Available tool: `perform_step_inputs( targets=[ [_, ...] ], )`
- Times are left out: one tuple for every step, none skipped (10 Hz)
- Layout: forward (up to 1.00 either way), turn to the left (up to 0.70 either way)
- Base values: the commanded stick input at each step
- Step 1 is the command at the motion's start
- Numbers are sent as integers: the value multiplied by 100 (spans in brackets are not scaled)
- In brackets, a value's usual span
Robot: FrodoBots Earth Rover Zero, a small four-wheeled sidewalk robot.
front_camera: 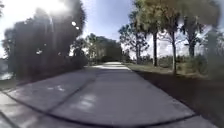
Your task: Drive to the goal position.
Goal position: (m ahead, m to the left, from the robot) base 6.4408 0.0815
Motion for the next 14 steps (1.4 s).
perform_step_inputs(
  targets=[
    [85,0],
    [85,0],
    [85,0],
    [85,0],
    [85,0],
    [85,0],
    [85,0],
    [85,0],
    [85,0],
    [85,0],
    [85,0],
    [85,0],
    [85,0],
    [85,0]
  ],
)
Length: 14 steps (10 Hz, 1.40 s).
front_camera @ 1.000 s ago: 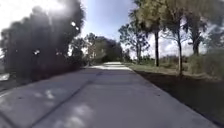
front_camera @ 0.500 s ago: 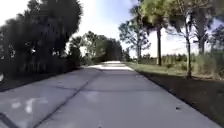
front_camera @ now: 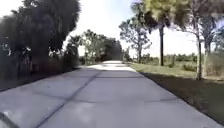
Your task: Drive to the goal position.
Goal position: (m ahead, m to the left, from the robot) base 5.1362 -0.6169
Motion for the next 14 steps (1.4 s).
perform_step_inputs(
  targets=[
    [85,0],
    [85,0],
    [85,0],
    [85,0],
    [85,0],
    [85,0],
    [85,0],
    [85,0],
    [85,0],
    [85,0],
    [85,0],
    [85,0],
    [85,0],
    [85,0]
  ],
)
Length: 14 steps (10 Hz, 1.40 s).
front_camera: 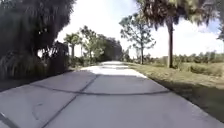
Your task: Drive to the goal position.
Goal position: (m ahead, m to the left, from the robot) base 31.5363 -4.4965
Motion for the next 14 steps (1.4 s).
perform_step_inputs(
  targets=[
    [85,0],
    [85,0],
    [85,0],
    [85,0],
    [85,0],
    [85,0],
    [85,0],
    [85,0],
    [85,0],
    [85,0],
    [85,0],
    [85,0],
    [85,0],
    [85,-5]
  ],
)
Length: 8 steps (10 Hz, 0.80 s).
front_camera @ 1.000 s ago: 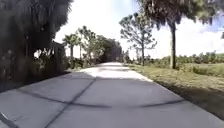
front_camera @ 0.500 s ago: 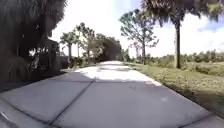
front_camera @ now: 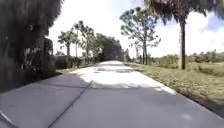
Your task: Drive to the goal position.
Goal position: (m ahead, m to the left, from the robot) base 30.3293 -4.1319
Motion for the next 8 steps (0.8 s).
perform_step_inputs(
  targets=[
    [85,-27],
    [85,0],
    [85,0],
    [85,0],
    [85,0],
    [85,0],
    [85,0],
    [85,0]
  ],
)
